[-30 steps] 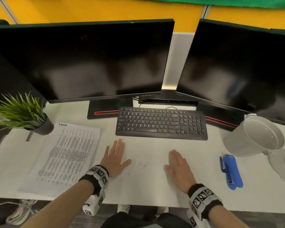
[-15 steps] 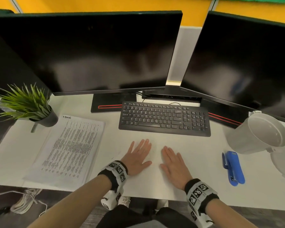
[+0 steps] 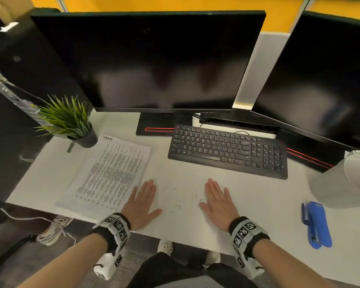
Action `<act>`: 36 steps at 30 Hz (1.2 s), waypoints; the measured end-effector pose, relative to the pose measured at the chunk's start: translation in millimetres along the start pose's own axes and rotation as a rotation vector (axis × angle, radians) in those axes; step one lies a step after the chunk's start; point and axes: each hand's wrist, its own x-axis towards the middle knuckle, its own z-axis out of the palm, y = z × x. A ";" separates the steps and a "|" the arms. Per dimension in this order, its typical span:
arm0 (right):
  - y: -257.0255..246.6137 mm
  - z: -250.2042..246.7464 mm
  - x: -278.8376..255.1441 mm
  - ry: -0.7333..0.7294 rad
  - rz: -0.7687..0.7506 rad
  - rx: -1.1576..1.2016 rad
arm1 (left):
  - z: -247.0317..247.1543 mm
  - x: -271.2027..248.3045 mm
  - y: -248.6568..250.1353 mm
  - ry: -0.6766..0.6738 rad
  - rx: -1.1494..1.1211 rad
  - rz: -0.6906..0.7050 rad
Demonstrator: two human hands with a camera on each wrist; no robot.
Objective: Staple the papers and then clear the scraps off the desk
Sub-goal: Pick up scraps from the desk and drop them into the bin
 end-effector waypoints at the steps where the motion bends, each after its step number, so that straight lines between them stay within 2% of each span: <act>1: -2.1 1.7 -2.1 -0.012 -0.027 -0.018 | 2.6 3.0 4.7 0.016 -0.002 0.001; 5: 0.9 3.5 -19.3 -0.004 -0.061 -0.007 | 2.2 22.7 28.2 0.043 -0.017 0.053; 13: 45.0 4.6 -44.4 0.045 0.059 0.063 | -10.6 58.1 76.4 0.043 0.075 0.237; 17: 41.4 4.9 -47.4 0.032 0.028 -0.036 | -26.1 55.3 76.9 0.066 0.049 0.327; 20: 33.7 7.2 -47.0 0.070 -0.001 -0.105 | -41.4 43.3 53.3 0.200 -0.157 0.267; 22: 27.7 9.3 -46.1 0.030 0.013 -0.176 | -47.2 30.4 31.0 0.263 -0.296 0.199; 24: 20.1 13.1 -41.7 -0.021 0.032 -0.215 | -45.4 17.2 12.4 0.212 -0.322 0.171; 26: 11.4 16.5 -33.7 -0.043 -0.001 -0.232 | -38.1 9.7 5.2 0.086 -0.281 0.159; 28: 0.8 13.6 -23.2 0.003 -0.068 -0.239 | -28.9 10.6 7.9 0.010 -0.255 0.166; 31: -9.2 -0.6 -12.7 0.063 -0.123 -0.106 | -25.3 21.6 20.7 0.010 -0.316 0.172; 36: 13.7 -9.8 -16.7 0.362 -0.001 0.011 | -39.5 48.9 41.6 0.027 -0.360 0.164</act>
